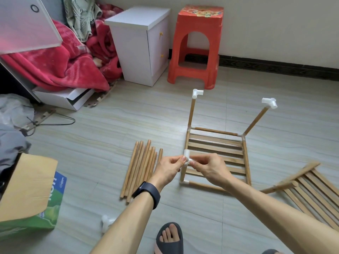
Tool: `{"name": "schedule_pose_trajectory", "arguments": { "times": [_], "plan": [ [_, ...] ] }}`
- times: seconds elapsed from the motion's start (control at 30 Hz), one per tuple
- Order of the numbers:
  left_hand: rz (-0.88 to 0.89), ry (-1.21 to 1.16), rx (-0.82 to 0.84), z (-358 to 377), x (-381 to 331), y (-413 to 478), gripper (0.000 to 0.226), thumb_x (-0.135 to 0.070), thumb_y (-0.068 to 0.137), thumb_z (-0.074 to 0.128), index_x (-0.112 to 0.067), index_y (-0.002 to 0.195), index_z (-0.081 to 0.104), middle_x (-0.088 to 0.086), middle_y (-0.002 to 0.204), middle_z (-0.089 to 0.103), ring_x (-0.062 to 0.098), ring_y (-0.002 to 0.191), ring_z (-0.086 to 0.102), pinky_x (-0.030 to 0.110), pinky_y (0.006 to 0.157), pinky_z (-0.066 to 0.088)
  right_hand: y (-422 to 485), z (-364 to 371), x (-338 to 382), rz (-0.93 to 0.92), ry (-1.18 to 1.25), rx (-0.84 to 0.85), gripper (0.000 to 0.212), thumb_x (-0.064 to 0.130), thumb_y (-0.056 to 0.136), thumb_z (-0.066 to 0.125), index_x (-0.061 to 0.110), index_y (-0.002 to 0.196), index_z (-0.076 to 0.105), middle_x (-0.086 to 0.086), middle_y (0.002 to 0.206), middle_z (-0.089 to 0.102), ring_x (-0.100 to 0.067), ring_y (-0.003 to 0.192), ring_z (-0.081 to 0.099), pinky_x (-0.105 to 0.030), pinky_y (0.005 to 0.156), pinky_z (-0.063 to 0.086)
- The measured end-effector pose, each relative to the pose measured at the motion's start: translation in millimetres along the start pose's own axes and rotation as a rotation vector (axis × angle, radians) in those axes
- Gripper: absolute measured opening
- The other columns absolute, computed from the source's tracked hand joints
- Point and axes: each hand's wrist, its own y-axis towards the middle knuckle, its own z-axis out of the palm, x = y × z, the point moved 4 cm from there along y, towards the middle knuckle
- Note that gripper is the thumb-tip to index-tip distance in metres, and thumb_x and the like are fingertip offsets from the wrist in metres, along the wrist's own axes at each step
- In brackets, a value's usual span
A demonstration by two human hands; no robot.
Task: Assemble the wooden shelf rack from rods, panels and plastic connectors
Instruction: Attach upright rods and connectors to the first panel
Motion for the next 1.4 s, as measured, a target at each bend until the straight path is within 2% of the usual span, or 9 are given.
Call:
{"name": "schedule_pose_trajectory", "arguments": {
  "times": [0.07, 0.23, 0.37, 0.53, 0.63, 0.7, 0.93, 1.17, 1.4],
  "plan": [
    [0.009, -0.021, -0.019, 1, 1, -3, 0.011, -0.044, 0.097, 0.064, -0.044, 0.090, 0.073, -0.031, 0.088, 0.068, 0.011, 0.095, 0.071, 0.008, 0.059, 0.046, -1, 2, 1, -0.005, -0.014, 0.004, 0.033, 0.036, 0.092, 0.074, 0.021, 0.121, 0.076, 0.010, 0.094, 0.074, 0.010, 0.073, 0.061, -0.010, 0.073, 0.046],
    [0.007, -0.052, -0.009, 6, 2, -3, 0.013, -0.050, 0.098, 0.060, -0.048, 0.091, 0.071, -0.027, 0.099, 0.067, 0.014, 0.106, 0.069, 0.031, 0.095, 0.055, -5, -2, 9, 0.010, -0.083, -0.024, 0.034, 0.041, 0.092, 0.074, 0.029, 0.123, 0.074, 0.007, 0.100, 0.077, 0.002, 0.081, 0.066, -0.015, 0.076, 0.050],
    [-0.028, -0.015, -0.020, -13, 14, -7, 0.025, -0.047, 0.103, 0.050, -0.037, 0.106, 0.074, -0.019, 0.090, 0.075, 0.006, 0.088, 0.071, 0.017, 0.072, 0.054, -13, -12, 19, -0.070, -0.191, -0.042, 0.037, 0.038, 0.095, 0.069, 0.035, 0.132, 0.065, 0.014, 0.100, 0.072, 0.003, 0.087, 0.067, -0.015, 0.074, 0.052],
    [-0.204, 0.177, -0.119, -70, 82, -34, 0.021, -0.033, 0.102, 0.052, -0.030, 0.102, 0.072, -0.009, 0.102, 0.074, 0.012, 0.096, 0.068, 0.032, 0.087, 0.057, -31, -11, 34, -0.305, -0.580, -0.136, 0.037, 0.029, 0.100, 0.059, 0.022, 0.137, 0.056, 0.008, 0.100, 0.070, -0.009, 0.076, 0.065, -0.028, 0.067, 0.054],
    [-0.357, 0.406, -0.162, -107, 132, -62, 0.027, -0.034, 0.100, 0.051, -0.027, 0.117, 0.071, -0.007, 0.118, 0.070, 0.014, 0.107, 0.063, 0.026, 0.088, 0.050, -42, 20, 41, -0.529, -0.904, 0.030, 0.024, 0.036, 0.100, 0.045, 0.027, 0.119, 0.056, 0.009, 0.096, 0.066, -0.013, 0.066, 0.060, -0.024, 0.050, 0.045],
    [-0.483, 0.538, -0.143, -122, 164, -82, 0.028, -0.034, 0.098, 0.052, -0.028, 0.120, 0.069, -0.004, 0.122, 0.069, 0.018, 0.110, 0.063, 0.031, 0.094, 0.052, -40, 54, 32, -0.555, -1.061, 0.252, 0.031, 0.042, 0.101, 0.035, 0.031, 0.117, 0.059, 0.011, 0.103, 0.063, -0.011, 0.080, 0.061, -0.024, 0.059, 0.052],
    [-0.507, 0.942, 0.118, -100, 215, -112, 0.049, -0.052, 0.086, 0.063, -0.034, 0.131, 0.059, -0.005, 0.136, 0.056, 0.018, 0.124, 0.055, 0.031, 0.097, 0.045, 14, 186, -34, -0.196, -1.084, 0.698, 0.047, 0.046, 0.103, 0.038, 0.033, 0.148, 0.047, -0.004, 0.150, 0.048, -0.029, 0.134, 0.045, -0.041, 0.106, 0.044],
    [-0.488, 1.162, 0.280, -72, 238, -102, 0.029, -0.023, 0.098, 0.055, -0.015, 0.126, 0.059, 0.010, 0.131, 0.054, 0.030, 0.123, 0.052, 0.041, 0.095, 0.048, 4, 231, -139, 0.276, -0.924, 0.724, 0.060, 0.056, 0.102, 0.021, 0.053, 0.156, -0.005, 0.005, 0.165, -0.030, -0.044, 0.152, -0.018, -0.069, 0.117, 0.010],
    [-0.609, 0.721, 0.066, -93, 214, -87, 0.028, -0.028, 0.094, 0.056, -0.023, 0.120, 0.064, 0.003, 0.121, 0.067, 0.024, 0.109, 0.066, 0.035, 0.099, 0.049, 8, 195, -107, 0.280, -0.794, 0.779, 0.057, 0.051, 0.105, 0.033, 0.025, 0.155, 0.039, -0.004, 0.160, 0.040, -0.028, 0.145, 0.037, -0.037, 0.117, 0.031]
  ]
}}
